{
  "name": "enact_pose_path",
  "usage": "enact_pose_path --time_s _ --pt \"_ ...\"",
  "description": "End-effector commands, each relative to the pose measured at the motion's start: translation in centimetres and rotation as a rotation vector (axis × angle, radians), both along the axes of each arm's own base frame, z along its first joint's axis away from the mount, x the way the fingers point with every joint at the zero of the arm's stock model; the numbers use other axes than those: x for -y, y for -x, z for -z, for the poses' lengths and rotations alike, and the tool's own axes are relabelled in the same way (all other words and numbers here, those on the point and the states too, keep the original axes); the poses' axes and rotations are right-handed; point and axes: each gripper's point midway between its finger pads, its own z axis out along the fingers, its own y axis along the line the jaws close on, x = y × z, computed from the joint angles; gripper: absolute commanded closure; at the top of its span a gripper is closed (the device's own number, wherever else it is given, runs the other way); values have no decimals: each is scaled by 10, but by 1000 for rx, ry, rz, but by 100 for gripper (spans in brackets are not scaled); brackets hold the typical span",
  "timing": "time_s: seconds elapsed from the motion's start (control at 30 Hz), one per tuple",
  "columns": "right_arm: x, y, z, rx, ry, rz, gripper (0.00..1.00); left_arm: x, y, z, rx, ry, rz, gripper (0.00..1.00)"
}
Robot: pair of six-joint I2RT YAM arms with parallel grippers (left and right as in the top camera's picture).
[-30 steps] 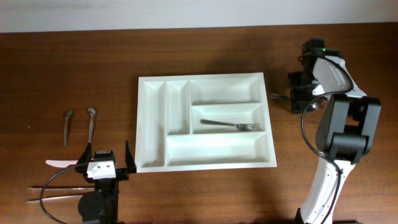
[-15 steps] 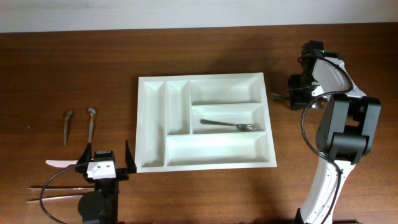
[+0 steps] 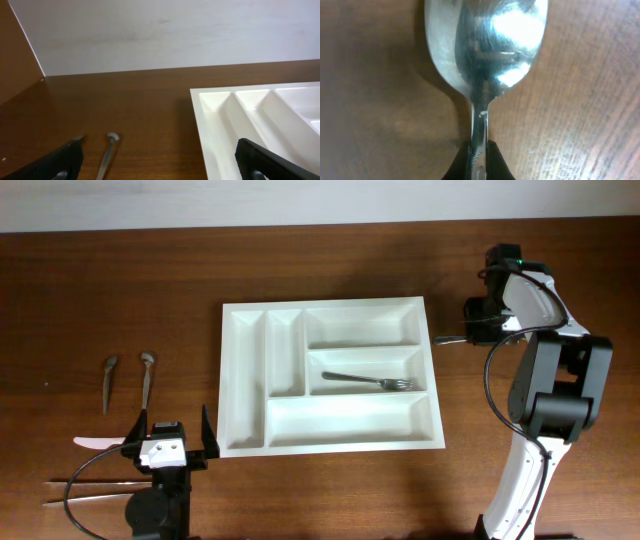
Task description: Pack container
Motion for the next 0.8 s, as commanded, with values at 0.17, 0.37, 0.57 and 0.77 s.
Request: enact_pose_path --time_s 0.17,0.37,0.57,0.77 --pt "0 -55 -80 183 53 -123 96 1 0 1 2 6 1 1" --pt "-37 -66 -134 248 31 -101 96 1 0 1 1 6 1 1" --pt "-108 -55 -142 216 -89 -84 96 1 0 1 2 6 1 1" --pt "-172 -34 -138 152 -115 -54 96 1 0 1 2 6 1 1"
